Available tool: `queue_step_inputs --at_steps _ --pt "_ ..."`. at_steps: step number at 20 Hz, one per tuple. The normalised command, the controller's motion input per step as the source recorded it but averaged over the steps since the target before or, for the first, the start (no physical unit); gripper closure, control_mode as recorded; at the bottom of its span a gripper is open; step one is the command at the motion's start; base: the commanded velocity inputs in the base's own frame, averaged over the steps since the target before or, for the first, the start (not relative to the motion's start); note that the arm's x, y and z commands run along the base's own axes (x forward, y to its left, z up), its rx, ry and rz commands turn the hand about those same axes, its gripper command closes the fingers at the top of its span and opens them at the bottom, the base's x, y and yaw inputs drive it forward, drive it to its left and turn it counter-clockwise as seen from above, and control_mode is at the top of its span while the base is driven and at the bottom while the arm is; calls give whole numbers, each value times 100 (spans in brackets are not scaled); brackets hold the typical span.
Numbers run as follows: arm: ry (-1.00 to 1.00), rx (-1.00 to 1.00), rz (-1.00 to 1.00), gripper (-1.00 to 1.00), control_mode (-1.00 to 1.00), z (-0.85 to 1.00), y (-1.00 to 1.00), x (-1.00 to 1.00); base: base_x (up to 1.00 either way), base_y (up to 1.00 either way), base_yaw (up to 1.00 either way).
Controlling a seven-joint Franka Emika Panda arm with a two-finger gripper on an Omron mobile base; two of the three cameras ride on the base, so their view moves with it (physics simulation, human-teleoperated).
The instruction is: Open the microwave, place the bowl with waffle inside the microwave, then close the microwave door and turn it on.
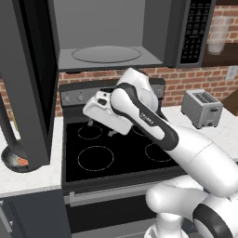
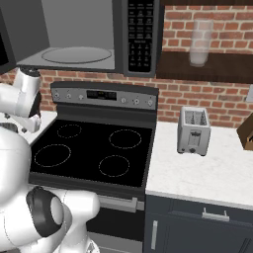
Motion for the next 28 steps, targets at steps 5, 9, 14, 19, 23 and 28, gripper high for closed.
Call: queue_step_inputs --at_steps 5,9,14,19,23,28 --pt "0 -2 0 -100 -100 -22 43 56 0 0 0" --pt "0 -3 0 -100 -100 -25 60 48 0 0 0" --pt "-7 -3 0 -100 -100 -33 65 18 0 0 0" --pt "-10 -5 0 -100 -100 -36 66 14 0 0 0" --pt "-8 -6 0 -100 -100 -37 58 16 0 0 0" --pt "-3 -6 0 -100 -100 -36 42 24 0 0 0"
